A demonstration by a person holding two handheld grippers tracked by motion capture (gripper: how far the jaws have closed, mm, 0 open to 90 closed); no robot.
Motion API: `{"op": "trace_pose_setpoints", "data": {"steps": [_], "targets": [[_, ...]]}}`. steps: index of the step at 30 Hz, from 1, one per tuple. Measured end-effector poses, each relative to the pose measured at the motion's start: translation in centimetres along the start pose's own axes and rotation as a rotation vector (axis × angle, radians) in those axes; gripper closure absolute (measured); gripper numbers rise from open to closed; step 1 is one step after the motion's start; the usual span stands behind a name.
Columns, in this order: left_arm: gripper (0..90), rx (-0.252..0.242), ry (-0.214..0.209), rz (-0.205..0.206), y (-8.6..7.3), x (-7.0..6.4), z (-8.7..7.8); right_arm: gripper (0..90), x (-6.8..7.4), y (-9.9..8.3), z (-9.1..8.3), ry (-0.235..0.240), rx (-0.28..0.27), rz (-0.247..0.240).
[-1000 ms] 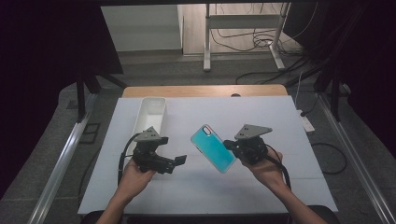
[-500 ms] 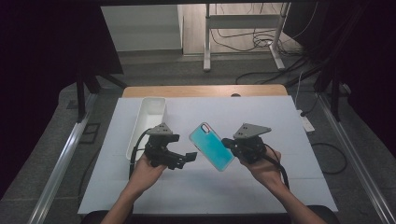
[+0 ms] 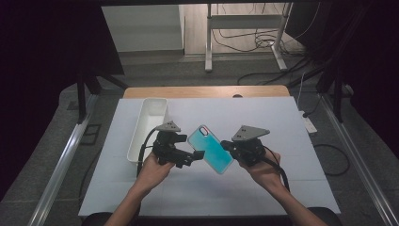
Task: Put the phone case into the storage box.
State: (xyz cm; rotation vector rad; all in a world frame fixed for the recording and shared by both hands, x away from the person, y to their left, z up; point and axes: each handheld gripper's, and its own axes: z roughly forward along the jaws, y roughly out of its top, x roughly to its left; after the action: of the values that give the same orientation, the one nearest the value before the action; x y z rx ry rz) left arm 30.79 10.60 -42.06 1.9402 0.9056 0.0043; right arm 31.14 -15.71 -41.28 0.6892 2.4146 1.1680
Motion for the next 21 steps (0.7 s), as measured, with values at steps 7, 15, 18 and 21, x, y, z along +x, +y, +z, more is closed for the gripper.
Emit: {"op": "trace_pose_setpoints", "data": {"steps": [7, 15, 18, 21], "targets": [[0.5, 0.006, -0.012, -0.009, 0.4, 0.0, 0.5, 88.4, 0.2, 0.2, 0.0, 0.002, -0.004, -0.008], [0.5, 0.027, -0.010, -0.010, 0.8, 0.0, 1.3, 88.3, 0.4, 0.4, -0.1, 0.004, -0.014, -0.013], [0.6, 0.033, -0.010, -0.015, 0.9, 0.1, 1.5, 88.3, 0.4, 0.4, -0.2, 0.007, -0.018, -0.011], [1.5, 0.034, -0.017, -0.021, 0.9, 0.1, 1.5, 88.3, 0.5, 0.4, -0.2, 0.006, -0.019, -0.013]]}}
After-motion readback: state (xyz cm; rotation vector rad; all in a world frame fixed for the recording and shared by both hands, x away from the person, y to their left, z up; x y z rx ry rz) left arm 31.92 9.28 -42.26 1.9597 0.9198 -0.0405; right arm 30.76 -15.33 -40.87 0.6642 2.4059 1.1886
